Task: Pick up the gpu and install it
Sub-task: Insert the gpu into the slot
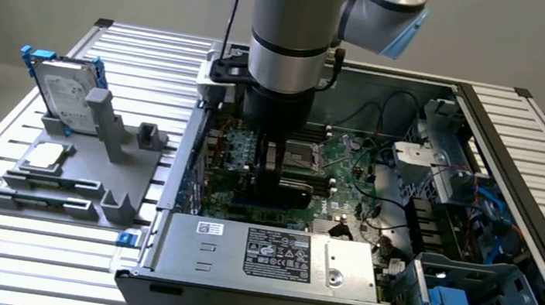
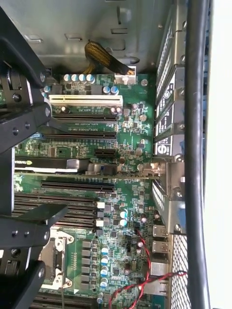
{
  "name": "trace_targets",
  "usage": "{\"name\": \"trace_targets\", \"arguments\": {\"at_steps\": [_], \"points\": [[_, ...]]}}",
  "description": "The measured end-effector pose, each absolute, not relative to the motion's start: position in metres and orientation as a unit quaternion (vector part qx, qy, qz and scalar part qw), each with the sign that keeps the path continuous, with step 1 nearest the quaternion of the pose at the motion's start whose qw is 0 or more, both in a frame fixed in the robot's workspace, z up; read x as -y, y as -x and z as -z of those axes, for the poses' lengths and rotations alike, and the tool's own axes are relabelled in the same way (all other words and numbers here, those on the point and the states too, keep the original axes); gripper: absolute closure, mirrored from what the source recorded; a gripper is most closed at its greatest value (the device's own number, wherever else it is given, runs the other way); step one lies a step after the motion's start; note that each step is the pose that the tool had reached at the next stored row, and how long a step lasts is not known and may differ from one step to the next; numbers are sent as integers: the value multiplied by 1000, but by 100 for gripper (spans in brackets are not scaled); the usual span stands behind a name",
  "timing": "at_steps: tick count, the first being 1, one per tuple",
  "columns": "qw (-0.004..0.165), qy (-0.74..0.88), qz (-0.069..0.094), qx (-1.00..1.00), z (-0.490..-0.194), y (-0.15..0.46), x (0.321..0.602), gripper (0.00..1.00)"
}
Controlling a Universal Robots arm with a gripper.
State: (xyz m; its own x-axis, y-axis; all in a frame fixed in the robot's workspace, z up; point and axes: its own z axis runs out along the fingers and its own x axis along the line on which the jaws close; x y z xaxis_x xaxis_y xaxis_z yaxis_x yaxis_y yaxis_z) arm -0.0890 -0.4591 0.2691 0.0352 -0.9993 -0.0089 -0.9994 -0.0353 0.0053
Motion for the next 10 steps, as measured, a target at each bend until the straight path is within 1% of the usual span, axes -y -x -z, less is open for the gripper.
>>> {"name": "trace_targets", "arguments": {"at_steps": [4,6,7,8,10], "points": [[1,719,-5,-695,-279,89,457,31],[0,719,-6,-695,-282,89,456,33],[0,719,-7,-695,-283,89,456,39],[-1,719,-7,-695,-284,89,456,39],[-2,719,-8,-695,-284,89,455,51]]}}
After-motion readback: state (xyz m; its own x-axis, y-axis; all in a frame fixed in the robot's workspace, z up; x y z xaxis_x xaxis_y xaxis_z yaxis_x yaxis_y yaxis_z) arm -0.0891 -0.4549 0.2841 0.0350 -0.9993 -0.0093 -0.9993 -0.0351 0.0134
